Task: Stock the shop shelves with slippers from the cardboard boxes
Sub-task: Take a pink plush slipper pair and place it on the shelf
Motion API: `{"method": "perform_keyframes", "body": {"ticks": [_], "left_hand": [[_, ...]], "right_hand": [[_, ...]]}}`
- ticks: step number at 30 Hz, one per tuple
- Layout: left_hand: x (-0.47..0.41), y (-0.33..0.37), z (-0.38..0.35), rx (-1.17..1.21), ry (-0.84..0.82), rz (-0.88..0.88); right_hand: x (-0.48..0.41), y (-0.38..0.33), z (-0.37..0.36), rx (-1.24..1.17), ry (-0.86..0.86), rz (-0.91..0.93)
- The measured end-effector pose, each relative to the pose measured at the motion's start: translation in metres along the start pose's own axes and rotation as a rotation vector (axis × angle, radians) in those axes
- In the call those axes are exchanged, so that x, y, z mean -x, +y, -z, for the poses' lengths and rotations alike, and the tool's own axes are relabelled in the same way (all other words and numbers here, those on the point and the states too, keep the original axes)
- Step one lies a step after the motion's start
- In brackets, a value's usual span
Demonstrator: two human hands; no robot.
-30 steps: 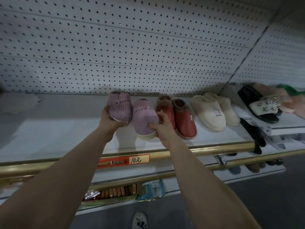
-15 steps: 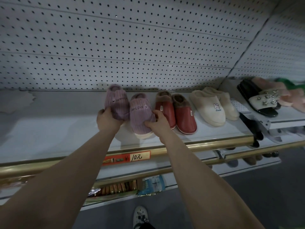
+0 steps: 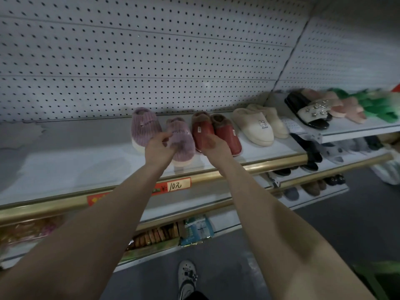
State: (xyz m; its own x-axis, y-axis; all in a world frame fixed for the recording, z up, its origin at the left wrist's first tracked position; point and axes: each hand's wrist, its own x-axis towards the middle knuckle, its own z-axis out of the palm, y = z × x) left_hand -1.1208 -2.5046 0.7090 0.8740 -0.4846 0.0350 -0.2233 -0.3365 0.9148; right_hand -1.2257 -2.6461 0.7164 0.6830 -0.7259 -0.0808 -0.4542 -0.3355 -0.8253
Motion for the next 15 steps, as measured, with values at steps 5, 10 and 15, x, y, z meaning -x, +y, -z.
{"method": "perform_keyframes", "body": {"ticks": [5,10,15], "left_hand": [[0.024,0.028,-0.026,0.025,-0.107,-0.063],[0.048,0.056,-0.067,0.038,-0.197,-0.118],[0.076,0.090,-0.123,0.027,-0.272,-0.195]], "right_hand": [[0.031,0.014,0.033,-0.027,0.054,-0.005],[0.063,0.037,0.078,-0.036,0.117,-0.047],[0.085,0.076,0.137,-0.061,0.182,-0.085]]}}
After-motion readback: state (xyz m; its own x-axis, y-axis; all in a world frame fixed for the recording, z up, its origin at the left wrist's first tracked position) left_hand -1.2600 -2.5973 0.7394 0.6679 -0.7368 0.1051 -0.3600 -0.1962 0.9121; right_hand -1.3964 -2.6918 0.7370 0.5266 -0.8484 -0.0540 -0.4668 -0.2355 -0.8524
